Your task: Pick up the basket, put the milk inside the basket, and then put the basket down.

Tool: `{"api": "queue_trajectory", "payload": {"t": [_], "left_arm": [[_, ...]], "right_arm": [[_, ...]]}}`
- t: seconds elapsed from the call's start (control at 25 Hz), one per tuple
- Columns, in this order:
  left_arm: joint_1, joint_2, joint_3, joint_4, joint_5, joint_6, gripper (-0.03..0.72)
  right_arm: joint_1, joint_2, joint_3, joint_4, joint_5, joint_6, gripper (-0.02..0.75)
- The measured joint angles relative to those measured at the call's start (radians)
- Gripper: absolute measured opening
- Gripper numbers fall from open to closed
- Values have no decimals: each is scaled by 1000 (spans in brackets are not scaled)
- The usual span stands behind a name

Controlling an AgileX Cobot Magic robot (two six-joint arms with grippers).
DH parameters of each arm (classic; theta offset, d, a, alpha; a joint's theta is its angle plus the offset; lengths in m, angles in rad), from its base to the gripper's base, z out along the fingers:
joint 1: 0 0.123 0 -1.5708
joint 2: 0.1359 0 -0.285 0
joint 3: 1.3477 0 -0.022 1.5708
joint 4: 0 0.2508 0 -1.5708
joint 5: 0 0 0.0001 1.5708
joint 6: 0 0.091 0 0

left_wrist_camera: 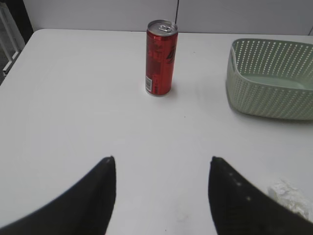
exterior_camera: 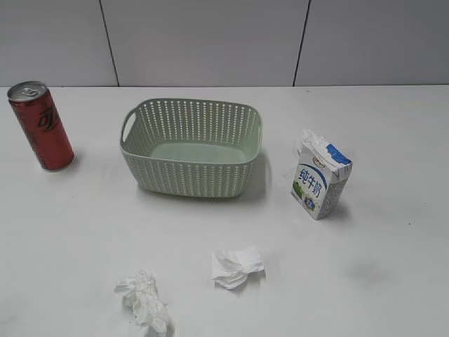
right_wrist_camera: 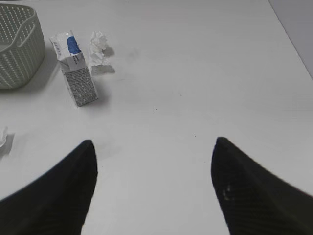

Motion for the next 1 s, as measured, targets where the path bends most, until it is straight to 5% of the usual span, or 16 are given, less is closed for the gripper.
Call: {"api": "queue_trajectory", "payload": {"t": [1.0], "left_arm": [[0, 0, 0, 0, 0, 0, 456]], "right_arm": [[0, 0, 0, 0, 0, 0, 554]]}}
